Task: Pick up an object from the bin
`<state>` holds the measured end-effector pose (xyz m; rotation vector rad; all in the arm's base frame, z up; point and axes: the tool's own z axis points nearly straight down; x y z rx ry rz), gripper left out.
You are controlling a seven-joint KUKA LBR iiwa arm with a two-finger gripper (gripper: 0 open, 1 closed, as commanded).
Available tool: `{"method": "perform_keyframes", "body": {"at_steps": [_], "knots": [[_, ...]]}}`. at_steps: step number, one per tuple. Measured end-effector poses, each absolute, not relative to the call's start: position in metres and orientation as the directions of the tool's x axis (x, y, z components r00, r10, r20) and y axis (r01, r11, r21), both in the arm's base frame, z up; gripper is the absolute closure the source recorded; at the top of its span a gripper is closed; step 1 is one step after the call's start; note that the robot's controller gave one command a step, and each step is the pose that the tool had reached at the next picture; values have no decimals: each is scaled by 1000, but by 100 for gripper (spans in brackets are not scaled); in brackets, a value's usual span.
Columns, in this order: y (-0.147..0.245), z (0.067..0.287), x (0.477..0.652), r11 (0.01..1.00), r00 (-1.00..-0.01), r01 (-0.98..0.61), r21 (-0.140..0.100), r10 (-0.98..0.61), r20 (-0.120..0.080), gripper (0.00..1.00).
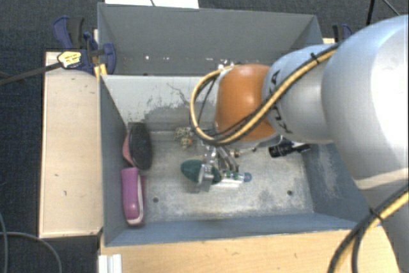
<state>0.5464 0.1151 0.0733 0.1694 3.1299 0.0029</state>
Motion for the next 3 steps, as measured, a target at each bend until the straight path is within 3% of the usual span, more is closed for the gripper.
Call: {"method": "perform_keyframes", "body": {"at_steps": [1, 2, 3], "knots": [[117, 77, 547, 994, -994, 112, 5, 112, -7, 100], [115, 169, 543, 927, -927, -374, -1, -374, -8, 100], [116, 254, 550, 913, -913, -407, -2, -407, -12, 100]]}}
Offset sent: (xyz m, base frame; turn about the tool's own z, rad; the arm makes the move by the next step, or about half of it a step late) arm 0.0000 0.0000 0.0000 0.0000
